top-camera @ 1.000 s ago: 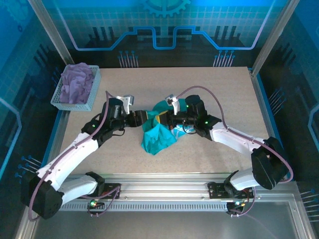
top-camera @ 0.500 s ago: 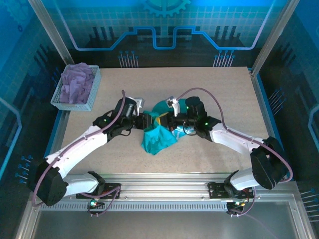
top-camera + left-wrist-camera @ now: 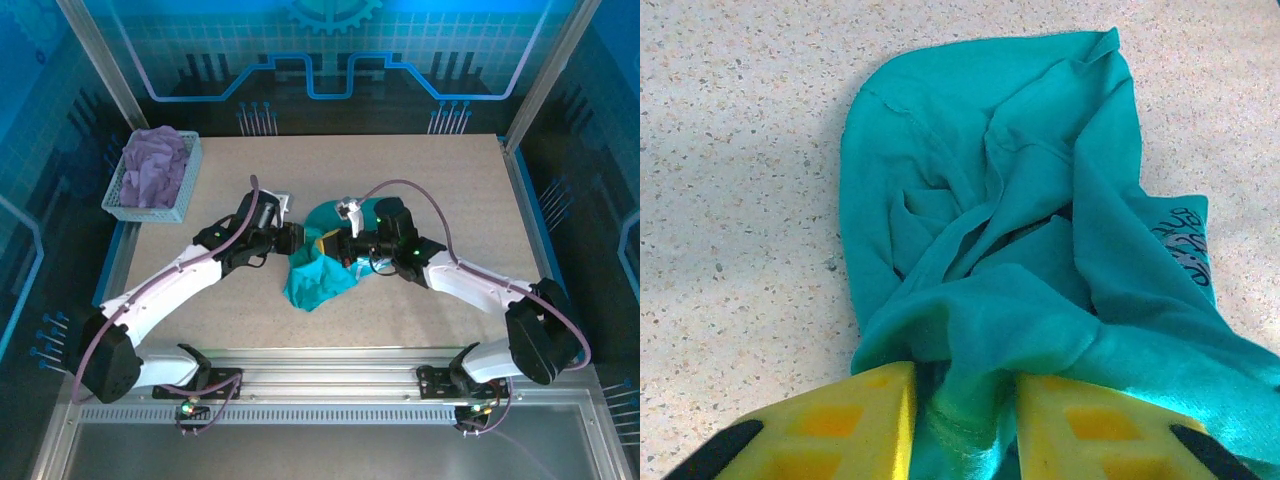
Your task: Fold the inside-out t-shirt
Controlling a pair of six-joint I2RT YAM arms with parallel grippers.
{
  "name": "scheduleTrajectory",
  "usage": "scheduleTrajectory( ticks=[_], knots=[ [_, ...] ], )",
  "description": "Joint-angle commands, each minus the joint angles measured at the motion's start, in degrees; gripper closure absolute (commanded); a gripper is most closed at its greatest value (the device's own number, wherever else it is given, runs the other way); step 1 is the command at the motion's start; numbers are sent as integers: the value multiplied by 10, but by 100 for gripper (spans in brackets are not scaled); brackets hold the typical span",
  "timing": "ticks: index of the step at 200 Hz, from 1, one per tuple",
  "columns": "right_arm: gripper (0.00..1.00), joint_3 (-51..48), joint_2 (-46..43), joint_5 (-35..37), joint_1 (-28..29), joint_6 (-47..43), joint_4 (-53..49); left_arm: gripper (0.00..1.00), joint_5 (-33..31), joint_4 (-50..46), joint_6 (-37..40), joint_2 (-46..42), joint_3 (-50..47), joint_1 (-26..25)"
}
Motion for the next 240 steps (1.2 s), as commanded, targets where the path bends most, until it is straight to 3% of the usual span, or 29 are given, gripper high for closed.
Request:
scheduleTrajectory(
  ticks=[1, 19, 56, 68, 106, 128, 159, 186, 210, 240],
  knots=[
    [100, -6, -16, 4, -9, -11, 12, 66, 4, -1, -5, 2, 2, 0],
    [100, -5, -14, 3, -9, -10, 12, 68, 10, 5, -7, 3, -3, 0],
    [100, -2, -17, 30, -7, -56, -28, 100, 40, 13, -9, -8, 12, 0],
    [100, 3, -29, 73, -5, -97, -73, 100, 69, 18, -15, -28, 14, 4],
    [100, 8, -64, 140, 4, -185, -123, 100, 337, 78, -123, -90, -2, 57],
    [99, 7, -69, 151, 7, -203, -128, 100, 410, 86, -172, -117, -5, 83],
    [90, 24, -59, 177, 6, -185, -159, 100, 425, 59, -165, -146, 0, 87],
    [76, 61, -51, 256, 16, -147, -233, 100, 406, 60, -152, -148, -12, 86],
    [68, 63, -76, 313, 51, -172, -279, 100, 397, 74, -152, -132, -21, 86],
    [58, 32, -115, 282, 81, -193, -275, 100, 392, 89, -155, -118, -23, 85]
  ],
)
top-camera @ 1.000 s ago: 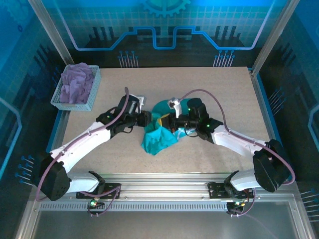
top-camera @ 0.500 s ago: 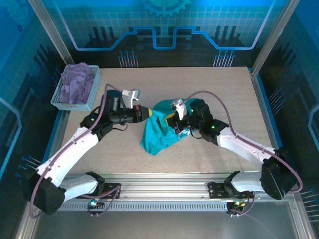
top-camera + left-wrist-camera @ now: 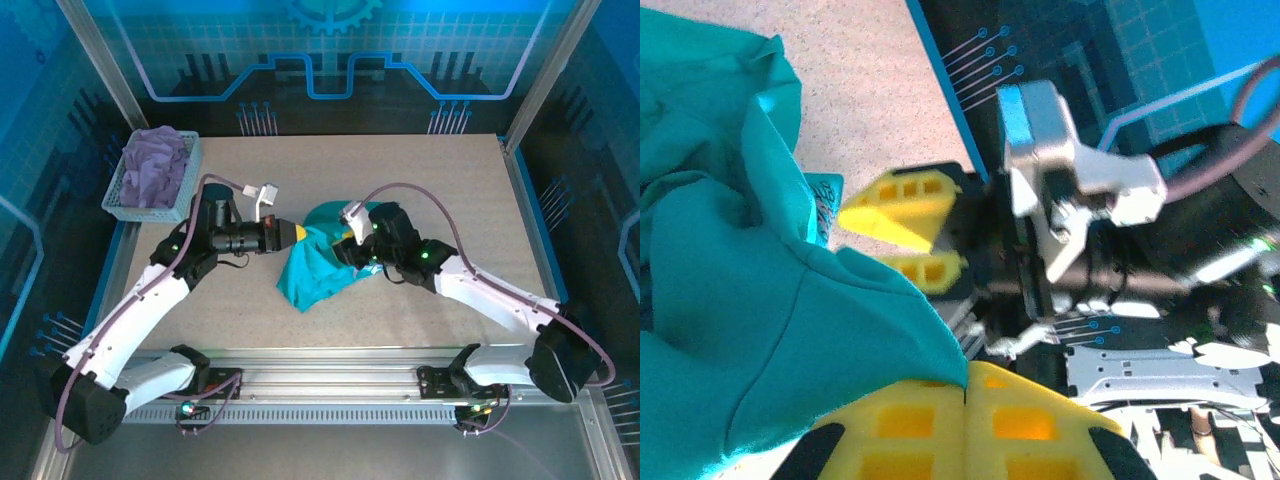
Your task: Fold the inside-out t-shirt
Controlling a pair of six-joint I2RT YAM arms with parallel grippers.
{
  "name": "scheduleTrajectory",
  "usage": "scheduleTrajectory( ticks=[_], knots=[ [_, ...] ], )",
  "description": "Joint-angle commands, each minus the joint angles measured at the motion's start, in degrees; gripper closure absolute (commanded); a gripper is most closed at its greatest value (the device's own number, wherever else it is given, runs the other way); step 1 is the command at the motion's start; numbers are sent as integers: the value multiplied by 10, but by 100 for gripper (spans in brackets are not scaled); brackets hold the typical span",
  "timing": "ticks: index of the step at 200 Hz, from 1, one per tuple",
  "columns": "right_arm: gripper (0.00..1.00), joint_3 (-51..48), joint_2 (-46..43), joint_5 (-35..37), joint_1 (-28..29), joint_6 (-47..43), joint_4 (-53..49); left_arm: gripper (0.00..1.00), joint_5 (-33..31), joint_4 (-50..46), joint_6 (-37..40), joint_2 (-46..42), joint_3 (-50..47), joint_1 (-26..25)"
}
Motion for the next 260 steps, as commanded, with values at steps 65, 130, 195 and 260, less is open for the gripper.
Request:
scheduleTrajectory(
  ticks=[65, 130, 195, 260],
  knots=[
    [40, -24, 8, 8, 39, 11, 35, 100, 9, 33, -6, 16, -6, 0],
    [77, 40, 101, 24, 39, 32, 42, 100, -24, 31, 6, 13, -13, -1],
    [100, -62, -17, -212, -16, 89, 183, 100, -240, -14, 53, 46, -20, 7],
    [94, -83, -3, -283, -45, 117, 256, 100, -282, -11, 76, 73, -25, 9]
  ],
)
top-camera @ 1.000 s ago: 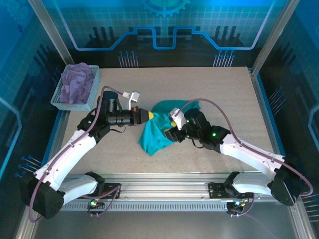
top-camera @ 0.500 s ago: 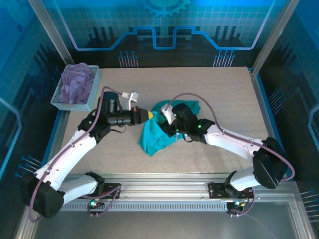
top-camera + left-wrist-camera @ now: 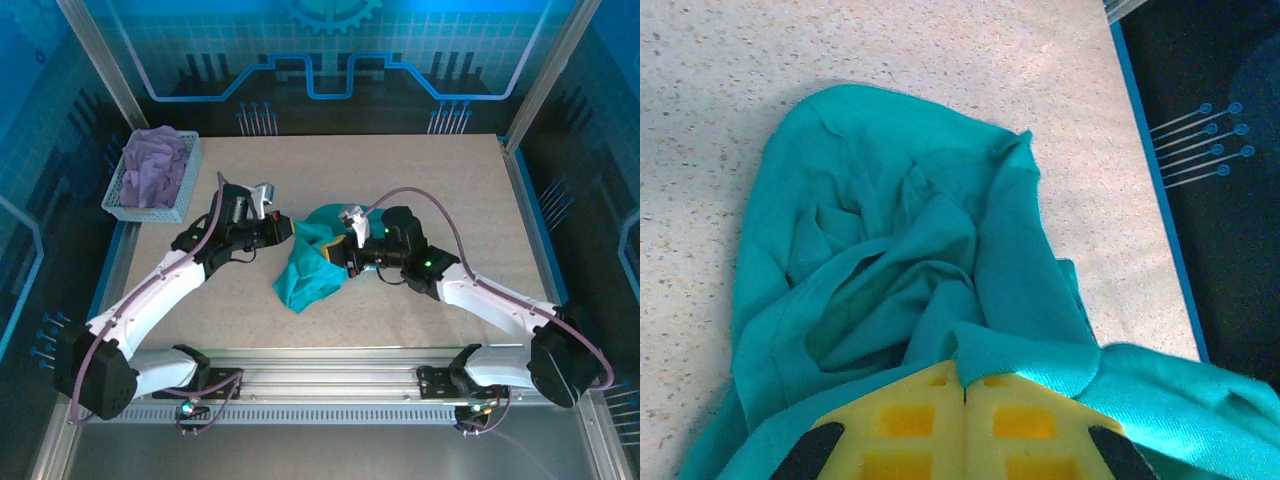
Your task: Fold the inside-out t-shirt
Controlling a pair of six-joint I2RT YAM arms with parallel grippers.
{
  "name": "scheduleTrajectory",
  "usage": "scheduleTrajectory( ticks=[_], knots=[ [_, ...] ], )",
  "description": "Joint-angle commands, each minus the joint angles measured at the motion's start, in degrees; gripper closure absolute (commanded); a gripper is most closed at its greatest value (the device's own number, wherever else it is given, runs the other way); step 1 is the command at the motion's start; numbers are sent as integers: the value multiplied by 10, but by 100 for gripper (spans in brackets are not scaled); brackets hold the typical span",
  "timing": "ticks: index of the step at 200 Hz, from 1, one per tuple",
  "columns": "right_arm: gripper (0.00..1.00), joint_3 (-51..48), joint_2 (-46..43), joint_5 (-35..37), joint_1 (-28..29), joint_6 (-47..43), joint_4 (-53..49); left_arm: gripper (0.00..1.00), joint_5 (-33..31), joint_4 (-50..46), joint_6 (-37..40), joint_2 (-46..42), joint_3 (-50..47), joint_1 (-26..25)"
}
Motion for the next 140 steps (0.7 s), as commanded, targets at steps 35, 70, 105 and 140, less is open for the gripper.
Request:
scheduleTrajectory(
  ticks=[35, 70, 105, 140],
  knots=[
    [88, -5, 18, -45, -11, 19, 62, 100, -21, 10, 30, -11, -28, 8],
    [82, 1, 44, -49, -11, 32, 93, 100, -10, 15, 33, -16, -44, 8],
    [92, 21, 62, -36, -11, 35, 71, 100, 5, 20, 30, -24, -54, 8],
    [100, 23, 60, -47, -12, 56, 98, 100, 11, 30, 30, -25, -61, 8]
  ],
)
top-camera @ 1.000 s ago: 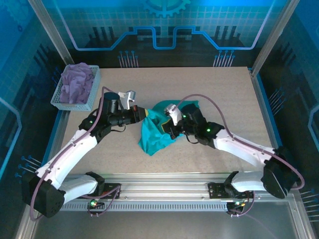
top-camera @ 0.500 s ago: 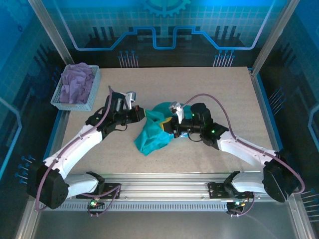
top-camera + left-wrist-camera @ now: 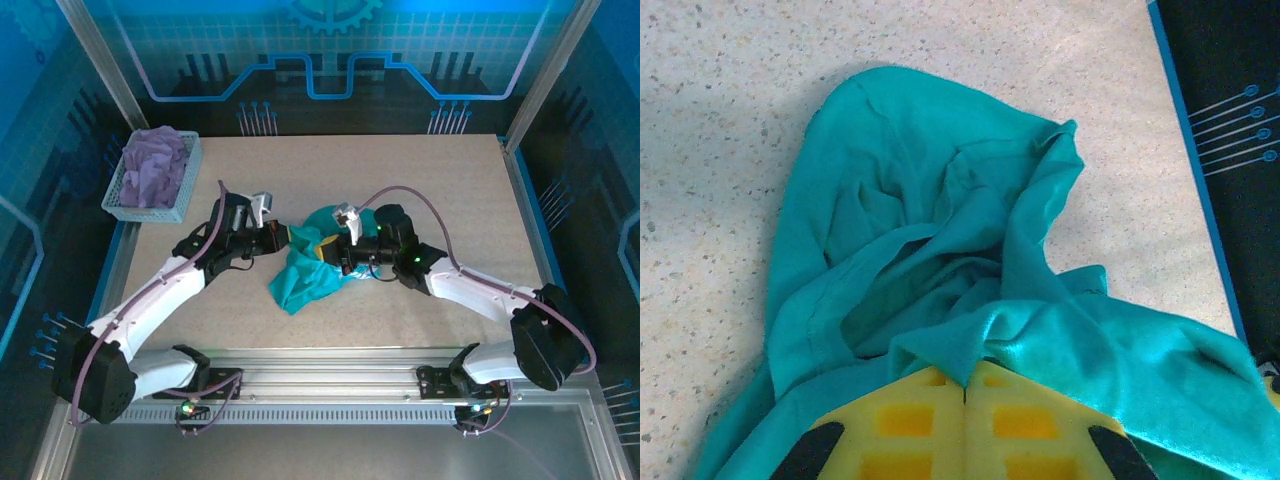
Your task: Fold the inside-out t-shirt
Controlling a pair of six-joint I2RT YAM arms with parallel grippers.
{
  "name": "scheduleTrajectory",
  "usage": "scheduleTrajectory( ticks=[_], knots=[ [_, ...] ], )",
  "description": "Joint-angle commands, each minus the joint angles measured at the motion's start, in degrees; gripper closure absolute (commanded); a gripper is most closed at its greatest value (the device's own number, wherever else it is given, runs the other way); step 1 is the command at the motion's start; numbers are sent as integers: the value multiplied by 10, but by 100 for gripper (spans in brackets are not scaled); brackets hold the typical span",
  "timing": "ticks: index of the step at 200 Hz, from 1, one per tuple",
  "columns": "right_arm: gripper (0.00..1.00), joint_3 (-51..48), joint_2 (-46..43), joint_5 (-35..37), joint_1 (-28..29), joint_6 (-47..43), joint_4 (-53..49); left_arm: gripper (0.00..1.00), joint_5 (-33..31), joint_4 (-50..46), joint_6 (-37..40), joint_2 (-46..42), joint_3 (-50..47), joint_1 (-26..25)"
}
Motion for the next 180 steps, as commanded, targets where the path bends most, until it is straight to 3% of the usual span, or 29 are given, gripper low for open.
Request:
scheduleTrajectory(
  ticks=[1, 42, 62, 79, 95, 125, 144, 180],
  knots=[
    [100, 18, -2, -14, -6, 19, 40, 100, 17, 15, 15, -10, -16, 5],
    [100, 0, -19, -46, -7, 16, 96, 91, -44, -27, 19, 29, 4, 5],
    [100, -5, -22, -26, -6, -11, 61, 73, -69, -40, 21, 13, 7, 6],
    [100, -3, -22, 1, -7, -32, 25, 52, -68, -27, 19, -32, -14, 5],
    [100, -1, -22, 15, -7, -36, 12, 43, -65, -14, 12, -81, -40, 2],
    [100, 5, -20, 28, -6, -34, 4, 40, -16, -5, -25, -124, -62, -11],
    [100, 3, -21, 38, -4, -32, 4, 42, 36, 11, -63, -113, -63, -25],
    [100, 2, -16, 39, 3, -29, 13, 34, 94, 91, -112, -60, -64, -40]
  ],
)
